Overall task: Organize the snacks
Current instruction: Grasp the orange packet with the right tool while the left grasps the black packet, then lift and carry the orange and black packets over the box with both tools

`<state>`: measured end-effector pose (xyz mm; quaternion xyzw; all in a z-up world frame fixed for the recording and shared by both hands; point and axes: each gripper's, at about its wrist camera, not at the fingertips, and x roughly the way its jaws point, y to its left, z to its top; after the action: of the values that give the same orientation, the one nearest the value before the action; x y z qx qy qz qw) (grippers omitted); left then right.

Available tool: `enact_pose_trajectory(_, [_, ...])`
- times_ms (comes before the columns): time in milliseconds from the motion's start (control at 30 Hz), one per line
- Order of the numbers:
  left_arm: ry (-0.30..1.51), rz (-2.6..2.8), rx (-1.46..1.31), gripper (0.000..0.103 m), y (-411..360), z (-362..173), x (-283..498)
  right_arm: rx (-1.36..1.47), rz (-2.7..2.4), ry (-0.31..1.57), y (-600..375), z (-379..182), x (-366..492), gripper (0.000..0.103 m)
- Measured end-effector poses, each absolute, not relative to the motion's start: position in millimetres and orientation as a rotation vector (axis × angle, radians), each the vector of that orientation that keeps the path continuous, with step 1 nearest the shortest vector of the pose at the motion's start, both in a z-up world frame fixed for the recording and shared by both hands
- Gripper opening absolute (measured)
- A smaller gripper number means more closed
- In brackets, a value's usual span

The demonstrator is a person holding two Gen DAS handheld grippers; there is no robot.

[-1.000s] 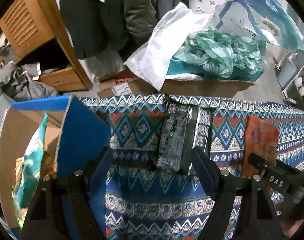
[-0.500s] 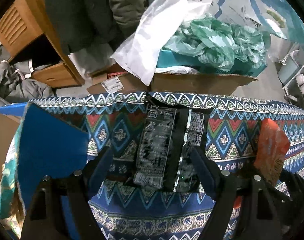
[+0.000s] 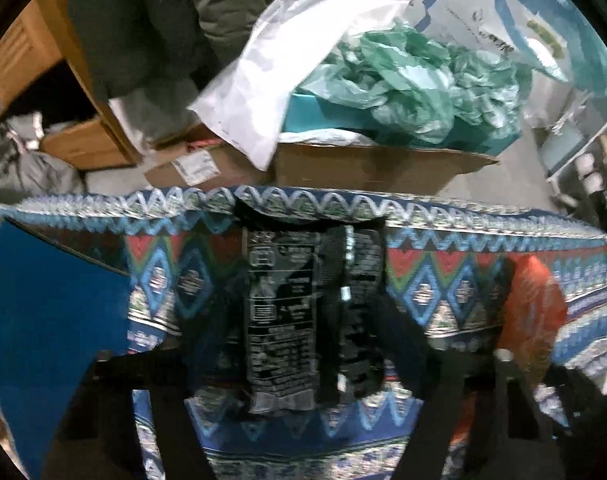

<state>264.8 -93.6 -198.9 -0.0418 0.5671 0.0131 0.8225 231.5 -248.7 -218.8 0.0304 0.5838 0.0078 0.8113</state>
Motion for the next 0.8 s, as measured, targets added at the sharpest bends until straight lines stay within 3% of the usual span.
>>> enact_pose_trajectory(200, [1.215, 0.010, -0.081, 0.045, -101, -196, 262, 0.087, 0.017, 1.249, -255, -217, 228, 0.055])
enact_pose_trajectory(433, [1.205, -0.010, -0.081, 0.038, -100, -187, 251, 0.085, 0.026, 1.243, -260, -209, 218, 0.055])
enact_pose_trajectory(567, [1.187, -0.032, -0.087, 0.029, -100, -179, 241, 0.079, 0.032, 1.234, -261, -201, 210, 0.054])
enact_pose_trajectory(800, [1.153, -0.073, -0.055, 0.028, -105, -163, 216, 0.069, 0.037, 1.219, -264, -185, 194, 0.054])
